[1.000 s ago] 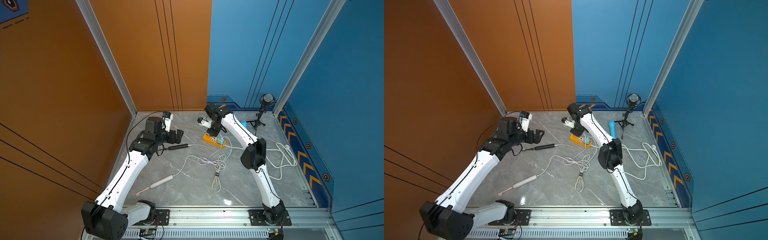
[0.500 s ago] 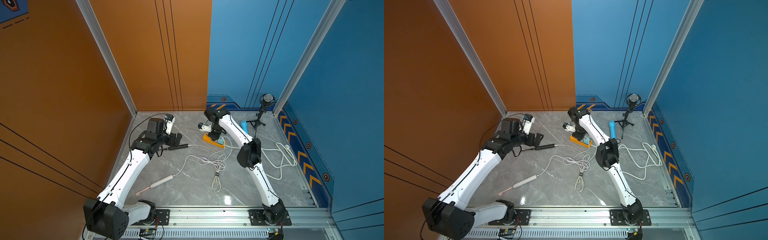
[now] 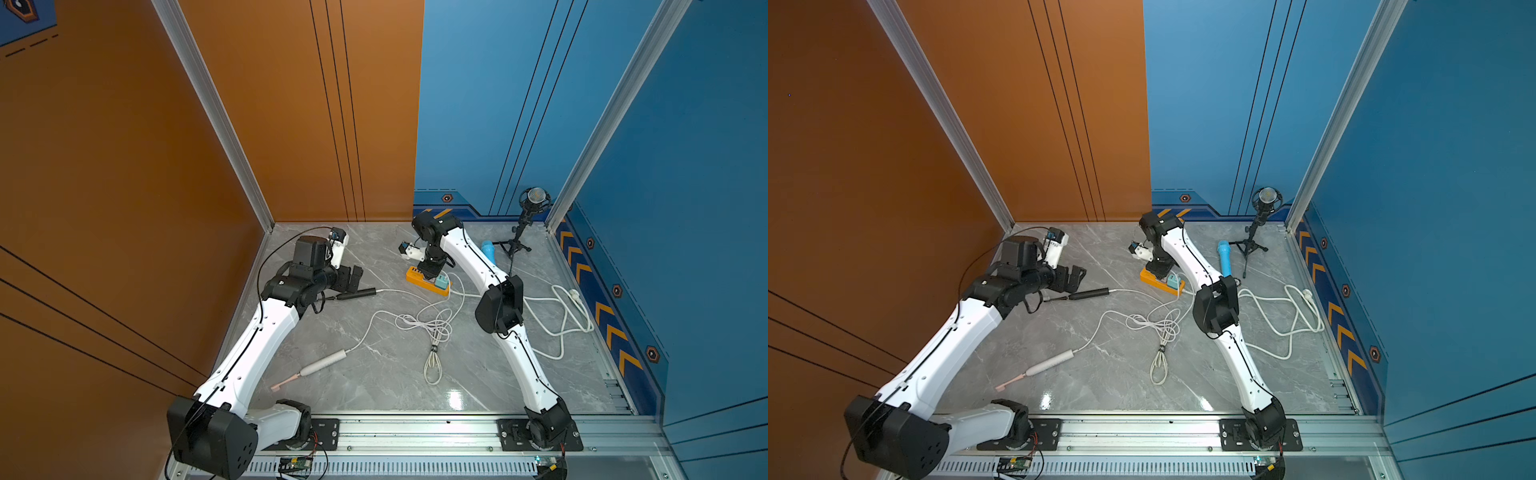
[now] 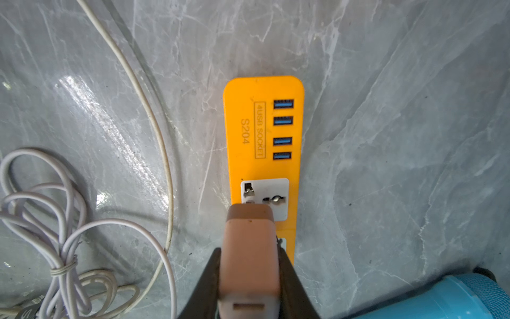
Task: Charge the electric toothbrush
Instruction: Insert the plug into the socket.
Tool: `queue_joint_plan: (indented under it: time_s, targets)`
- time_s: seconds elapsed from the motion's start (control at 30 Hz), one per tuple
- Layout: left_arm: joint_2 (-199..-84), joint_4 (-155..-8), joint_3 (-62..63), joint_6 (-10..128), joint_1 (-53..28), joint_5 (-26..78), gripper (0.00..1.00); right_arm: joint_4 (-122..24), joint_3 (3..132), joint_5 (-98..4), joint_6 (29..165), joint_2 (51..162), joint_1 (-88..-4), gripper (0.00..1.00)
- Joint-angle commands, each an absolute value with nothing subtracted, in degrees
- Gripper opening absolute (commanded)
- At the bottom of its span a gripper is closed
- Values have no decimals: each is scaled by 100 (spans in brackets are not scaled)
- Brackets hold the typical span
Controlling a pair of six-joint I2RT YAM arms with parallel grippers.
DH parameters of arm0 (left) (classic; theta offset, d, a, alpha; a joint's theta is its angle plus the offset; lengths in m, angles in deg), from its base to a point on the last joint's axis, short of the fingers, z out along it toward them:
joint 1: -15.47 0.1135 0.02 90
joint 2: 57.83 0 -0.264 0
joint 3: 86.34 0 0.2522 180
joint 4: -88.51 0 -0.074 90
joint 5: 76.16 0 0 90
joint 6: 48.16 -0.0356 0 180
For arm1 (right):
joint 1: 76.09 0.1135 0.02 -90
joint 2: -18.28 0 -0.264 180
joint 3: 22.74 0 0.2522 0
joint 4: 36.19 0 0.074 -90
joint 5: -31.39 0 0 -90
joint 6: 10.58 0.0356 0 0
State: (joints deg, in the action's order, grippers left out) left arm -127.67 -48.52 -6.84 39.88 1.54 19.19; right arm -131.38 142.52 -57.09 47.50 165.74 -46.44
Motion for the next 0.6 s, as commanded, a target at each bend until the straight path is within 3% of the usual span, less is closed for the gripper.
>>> queue_joint_plan:
  time_s: [0.0,0.23,0.57]
  targets:
    - [-12689,-4739,-770,3998,203,1894,98,-13118,14257,-5561,4748,17000,-4570,14]
    - [-12696,-4741,-767,4051,273,1941,98,-12948,14265,-5676,4695,17162,-4519,13]
    - [-12724,-4742,-767,4131,328,2089,98,-13282,14227,-5026,4474,17514,-4347,12]
